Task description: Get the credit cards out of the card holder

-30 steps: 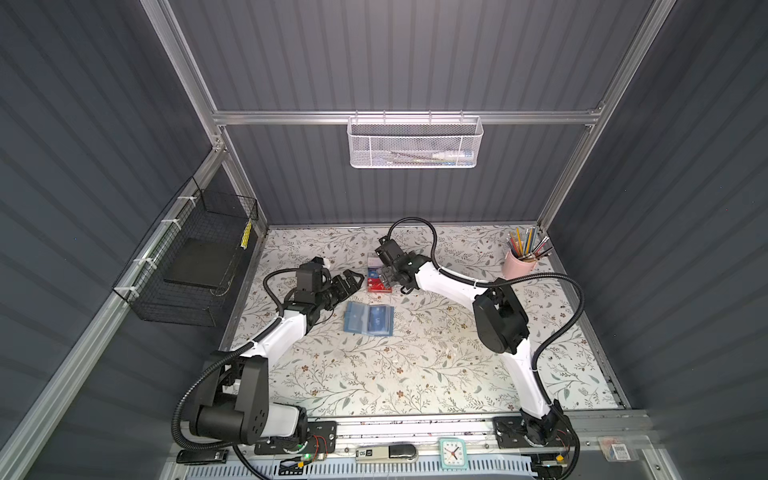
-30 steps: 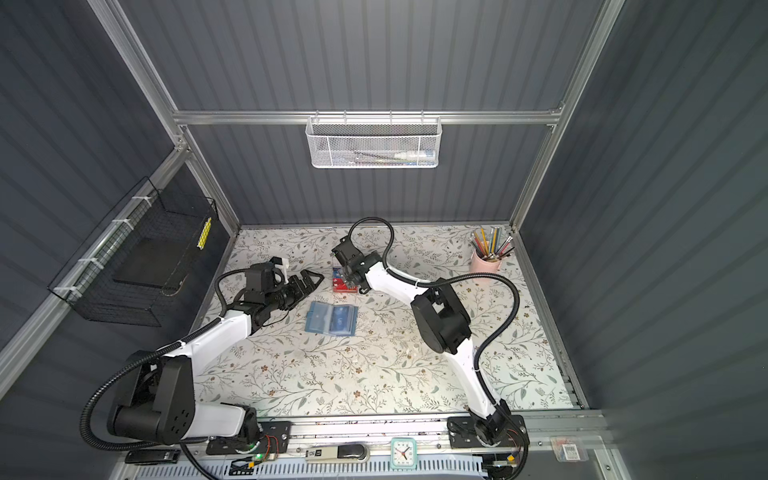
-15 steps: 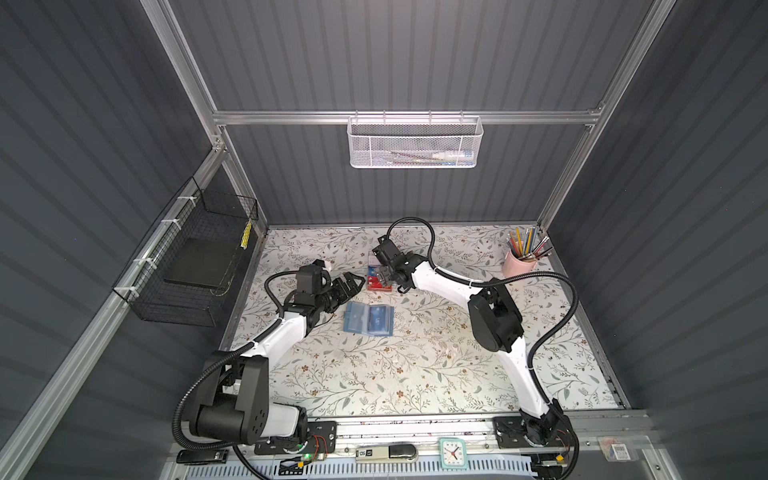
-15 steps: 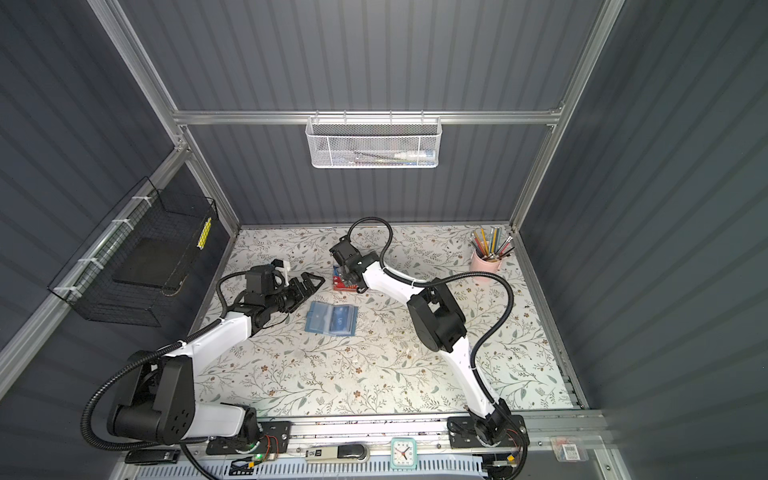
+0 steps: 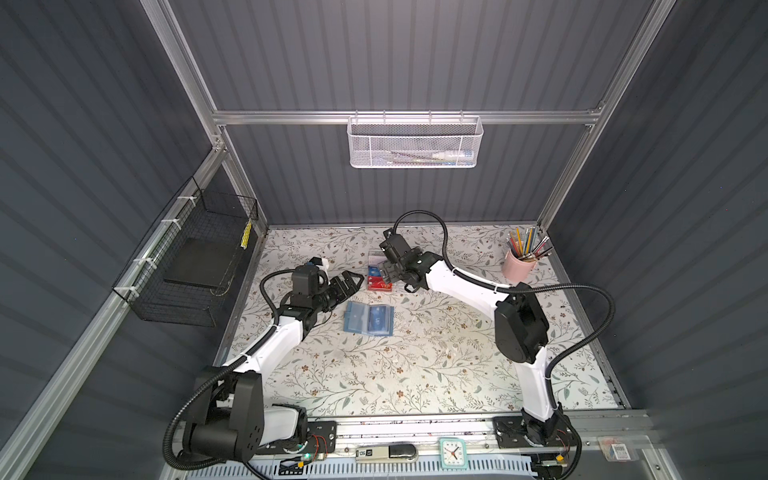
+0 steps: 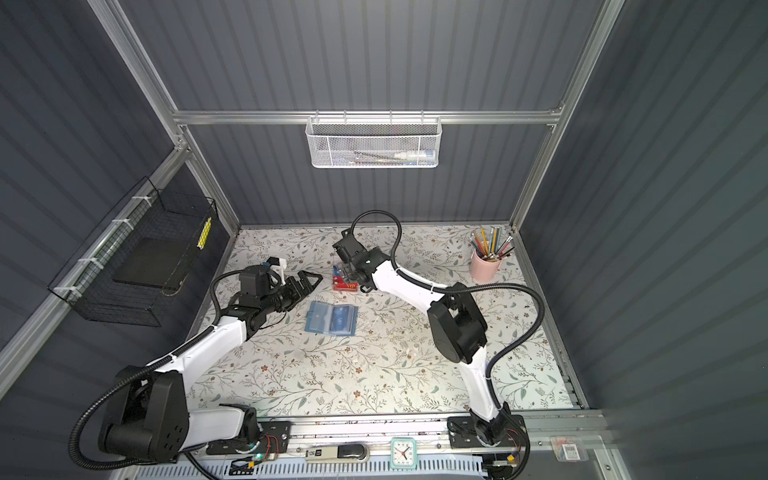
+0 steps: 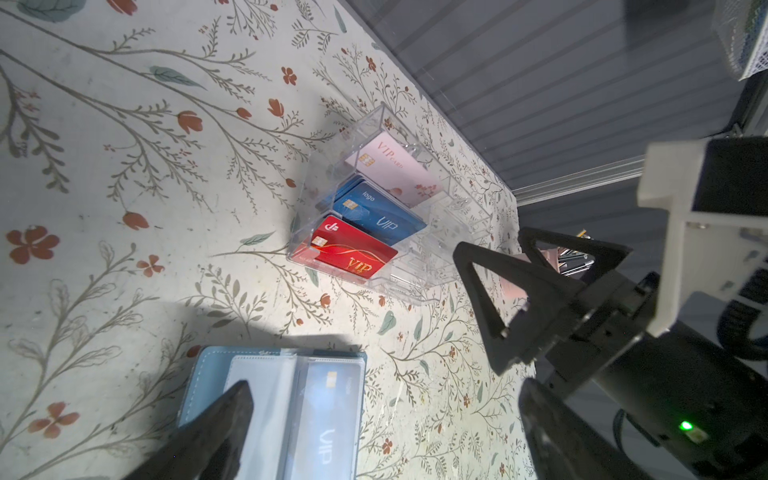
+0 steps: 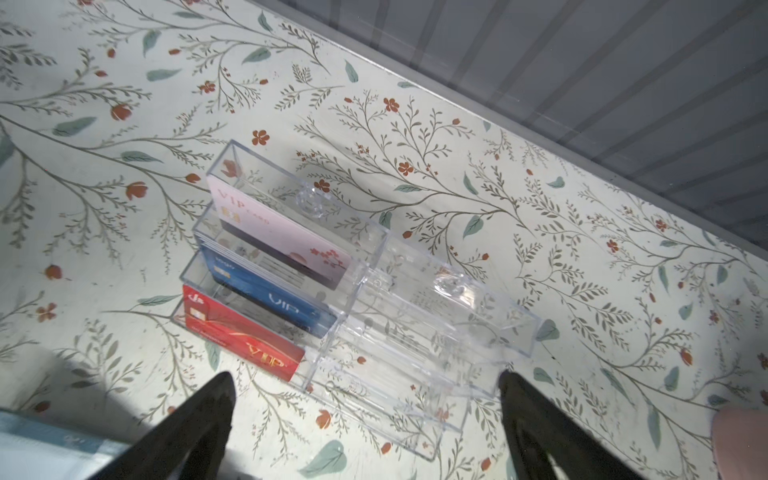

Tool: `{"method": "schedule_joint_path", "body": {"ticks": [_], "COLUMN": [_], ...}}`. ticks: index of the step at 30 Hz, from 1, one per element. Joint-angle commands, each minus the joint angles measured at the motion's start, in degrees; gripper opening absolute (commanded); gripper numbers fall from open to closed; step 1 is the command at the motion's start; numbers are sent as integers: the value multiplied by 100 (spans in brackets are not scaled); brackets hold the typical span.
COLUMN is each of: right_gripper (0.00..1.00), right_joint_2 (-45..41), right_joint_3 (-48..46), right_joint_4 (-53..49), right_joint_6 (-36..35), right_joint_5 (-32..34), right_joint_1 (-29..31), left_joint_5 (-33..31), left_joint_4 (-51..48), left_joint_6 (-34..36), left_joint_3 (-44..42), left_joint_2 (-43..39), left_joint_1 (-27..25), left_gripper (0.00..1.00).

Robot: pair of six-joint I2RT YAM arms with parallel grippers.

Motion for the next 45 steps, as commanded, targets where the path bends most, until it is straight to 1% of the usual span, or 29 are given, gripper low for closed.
{"method": "schedule_joint_path", "body": {"ticks": [1, 2, 3, 5, 8, 12, 17, 19, 21, 23, 24, 25, 26, 27, 28, 29, 30, 31, 32, 33, 34, 36, 37, 39, 40, 41, 43, 44, 45], "right_gripper": [99, 99, 99, 99, 99, 99, 99, 99, 99, 99, 99, 99, 99, 99, 99, 99, 99, 99, 99, 99, 99, 99, 99, 99, 99, 99, 99, 99, 99], "right_joint_2": [-460, -691, -952, -1457, -2304, -3444, -4762, -5143, -5434, -5743, -5851, -5938, -6062, -6185, -6323, -6456, -6487, -6459, -6370, -6216, -6063, -5664, -5518, -4750, -4440, -4082, -3586, -3606, -3506], "right_joint_3": [-424, -660, -926, -1416, -2241, -3429, -5051, -5650, -6162, -6520, -6711, -6871, -7161, -7488, -7680, -7949, -8308, -8551, -8681, -8667, -8647, -8804, -8813, -8791, -8822, -8896, -8933, -9000, -8958], "right_joint_4": [74, 132, 224, 426, 546, 699, 1367, 1725, 2060, 2329, 2452, 2679, 3088, 3581, 3862, 4336, 5106, 5660, 5990, 6078, 6176, 6987, 7241, 7951, 8400, 8977, 9533, 9392, 9330], "right_joint_6": [253, 333, 408, 500, 612, 707, 517, 412, 398, 427, 435, 345, 164, -14, -101, -358, -609, -784, -975, -1106, -1127, -1100, -1127, -1289, -1290, -1140, -1087, -884, -721], "right_joint_5": [-310, -440, -551, -656, -768, -736, -472, -376, -104, 229, 449, 623, 822, 1063, 1120, 1042, 1043, 955, 775, 736, 744, 329, 192, 8, -11, -197, -462, -751, -896], "right_joint_1": [-44, -93, -140, -244, -517, -1065, -1781, -2049, -2292, -2430, -2508, -2572, -2610, -2641, -2700, -2761, -2809, -2888, -2997, -3089, -3163, -3403, -3492, -3646, -3718, -3829, -3973, -4132, -4300], "left_joint_5": [-204, -276, -675, -1257, -2217, -3612, -4910, -5284, -5504, -5567, -5692, -5801, -5870, -5665, -5532, -5299, -4971, -4701, -4684, -4749, -4712, -4452, -4521, -4381, -4322, -4290, -4188, -4067, -3945], "left_joint_4": [-311, -402, -669, -1126, -1080, -421, 243, 803, 1541, 2241, 2386, 2595, 3122, 3639, 4103, 4647, 5121, 5195, 5088, 5163, 5403, 5645, 5840, 5197, 5402, 5361, 5022, 5039, 4866], "left_joint_6": [298, 421, 661, 1128, 1666, 2194, 2858, 3233, 3515, 3794, 3885, 3940, 4041, 4173, 4228, 4285, 4430, 4548, 4579, 4615, 4672, 4772, 4832, 4680, 4711, 4697, 4607, 4595, 4537], "left_joint_3": [-8, 68, 227, 510, 473, -44, -513, -842, -1243, -1559, -1620, -1720, -1879, -2011, -2114, -2213, -2271, -2247, -2095, -2004, -1975, -1892, -1865, -1747, -1726, -1729, -1613, -1584, -1521], "left_joint_2": [-278, -334, -380, -485, -646, -844, -845, -724, -556, -245, -72, 101, 330, 566, 795, 1047, 1236, 1359, 1552, 1772, 1984, 2442, 2555, 2387, 2484, 2479, 2430, 2466, 2441], "left_joint_1": [34, 35, 32, 33, 29, 33, 31, 35, 33, 34, 35, 41, 56, 85, 92, 98, 97, 102, 107, 110, 112, 122, 131, 183, 217, 236, 308, 371, 439], "left_gripper": [100, 100, 100, 100, 100, 100, 100, 100, 100, 100, 100, 100, 100, 100, 100, 100, 100, 100, 100, 100, 100, 100, 100, 100, 100, 100, 100, 100, 100]}}
